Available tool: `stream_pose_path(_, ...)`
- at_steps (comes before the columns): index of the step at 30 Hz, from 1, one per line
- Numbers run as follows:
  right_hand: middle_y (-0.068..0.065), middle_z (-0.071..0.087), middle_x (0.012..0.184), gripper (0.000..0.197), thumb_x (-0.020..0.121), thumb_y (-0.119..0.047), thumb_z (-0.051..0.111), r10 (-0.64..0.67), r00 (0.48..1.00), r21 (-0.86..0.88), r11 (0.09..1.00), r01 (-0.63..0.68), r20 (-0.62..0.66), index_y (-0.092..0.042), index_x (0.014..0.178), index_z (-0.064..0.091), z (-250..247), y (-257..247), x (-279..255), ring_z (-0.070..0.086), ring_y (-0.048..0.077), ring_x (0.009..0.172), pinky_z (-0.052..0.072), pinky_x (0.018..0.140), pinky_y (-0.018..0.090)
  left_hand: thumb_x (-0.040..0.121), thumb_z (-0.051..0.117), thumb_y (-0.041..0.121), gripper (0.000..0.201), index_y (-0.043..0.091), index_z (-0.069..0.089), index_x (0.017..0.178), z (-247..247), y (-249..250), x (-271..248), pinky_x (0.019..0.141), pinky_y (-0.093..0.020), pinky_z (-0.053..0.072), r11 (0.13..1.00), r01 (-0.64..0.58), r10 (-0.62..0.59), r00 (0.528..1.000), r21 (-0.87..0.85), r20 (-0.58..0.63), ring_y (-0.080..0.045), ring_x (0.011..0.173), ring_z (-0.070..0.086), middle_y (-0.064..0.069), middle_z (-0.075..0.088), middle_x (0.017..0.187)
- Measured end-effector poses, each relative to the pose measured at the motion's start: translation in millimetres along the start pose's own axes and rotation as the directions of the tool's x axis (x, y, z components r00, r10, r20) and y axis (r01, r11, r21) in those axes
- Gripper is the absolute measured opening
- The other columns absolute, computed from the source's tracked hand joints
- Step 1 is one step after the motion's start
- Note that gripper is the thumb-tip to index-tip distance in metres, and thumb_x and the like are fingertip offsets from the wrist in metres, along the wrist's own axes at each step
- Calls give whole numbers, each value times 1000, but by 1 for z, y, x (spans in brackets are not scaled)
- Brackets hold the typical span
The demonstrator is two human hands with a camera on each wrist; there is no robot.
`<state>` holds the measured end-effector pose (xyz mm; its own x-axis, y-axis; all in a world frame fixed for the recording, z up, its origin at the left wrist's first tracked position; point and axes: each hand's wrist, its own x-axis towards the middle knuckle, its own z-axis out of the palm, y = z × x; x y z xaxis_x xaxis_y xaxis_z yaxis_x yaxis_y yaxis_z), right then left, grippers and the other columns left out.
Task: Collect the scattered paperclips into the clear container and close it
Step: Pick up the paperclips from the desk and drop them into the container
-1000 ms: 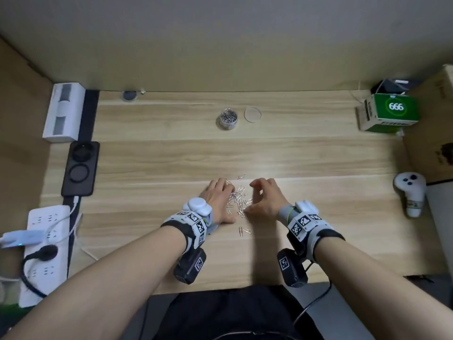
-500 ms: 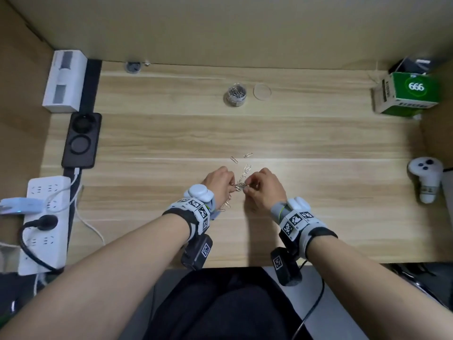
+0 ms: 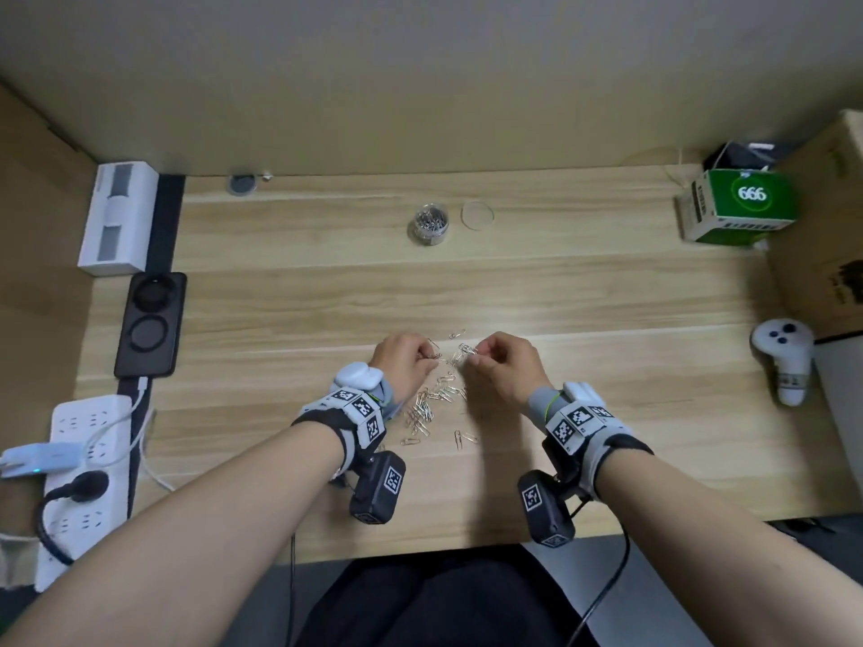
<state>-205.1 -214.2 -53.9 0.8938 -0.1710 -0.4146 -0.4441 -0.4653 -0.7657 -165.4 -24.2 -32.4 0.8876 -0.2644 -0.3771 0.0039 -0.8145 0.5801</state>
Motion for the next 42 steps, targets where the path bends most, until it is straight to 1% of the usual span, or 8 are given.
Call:
stream_pose_path(4, 1, 64, 69, 15, 79, -21, 75, 3, 999, 137, 991, -8, 34, -28, 72, 64, -15, -19, 30, 56, 18, 64, 50, 66, 39, 82, 73, 24, 12, 12, 72, 87, -29, 16, 27, 75, -29, 46, 997, 21, -28, 995, -75, -95, -24, 86, 64, -5, 72, 89)
stream_pose_path(9, 7, 55, 62, 21, 87, 1, 68, 15, 999, 294, 955, -27, 44, -14, 75, 59, -28, -47, 55, 50, 17, 50, 43, 47, 25, 80, 75, 23, 7, 18, 71, 81, -58, 29, 65, 72, -30, 53, 976, 75, -110, 979, -204, -169, -25, 77, 67, -4, 72, 79)
stream_pose_path(15, 3, 55, 63, 19, 87, 0, 68, 46, 997, 343, 937, -66, 66, -13, 75, 59, -37, -62, 95, 48, 14, 50, 42, 48, 26, 68, 74, 37, 12, 27, 66, 69, -74, 31, 135, 63, -41, 59, 916, 108, -204, 955, -386, -215, -24, 65, 70, 3, 70, 70)
stream_pose_path(21, 3, 58, 65, 15, 87, -5, 71, 78, 992, 299, 949, -103, 94, -12, 78, 62, -35, -55, 116, 54, 13, 52, 45, 51, 24, 75, 77, 20, 5, 19, 71, 75, -79, 37, 165, 45, -22, 49, 880, 104, -223, 952, -464, -210, -20, 53, 67, -4, 71, 69)
stream_pose_path(28, 4, 56, 66, 17, 88, -3, 69, 135, 985, 342, 925, -165, 108, -12, 78, 59, -30, -64, 139, 51, 14, 54, 46, 52, 24, 71, 76, 10, 22, 22, 74, 90, -76, 27, 182, 72, -26, 57, 884, 101, -226, 947, -457, -227, -13, 70, 67, 1, 73, 80)
stream_pose_path(33, 5, 57, 66, 17, 90, -1, 66, 136, 988, 377, 913, -153, 73, -10, 78, 59, -29, -83, 154, 50, 14, 52, 46, 52, 23, 75, 73, 3, 28, 20, 70, 97, -77, 22, 187, 85, -36, 58, 800, 49, -211, 956, -598, -205, -12, 79, 71, 3, 72, 84)
stream_pose_path(38, 5, 60, 67, 15, 91, -3, 65, 101, 992, 365, 923, -120, 71, -10, 79, 63, -25, -112, 175, 51, 10, 49, 46, 48, 17, 78, 71, 3, 24, 18, 71, 98, -85, 15, 184, 81, -30, 58, 788, 26, -208, 951, -615, -227, -11, 81, 68, 0, 73, 89)
stream_pose_path(42, 2, 64, 63, 17, 87, -19, 74, 97, 994, 260, 960, -108, 53, -16, 72, 66, -19, -120, 191, 54, 14, 52, 50, 58, 29, 81, 69, 3, 16, 18, 70, 88, -86, -5, 176, 75, -36, 59, 762, 49, -252, 941, -646, -226, -23, 80, 68, -10, 72, 86)
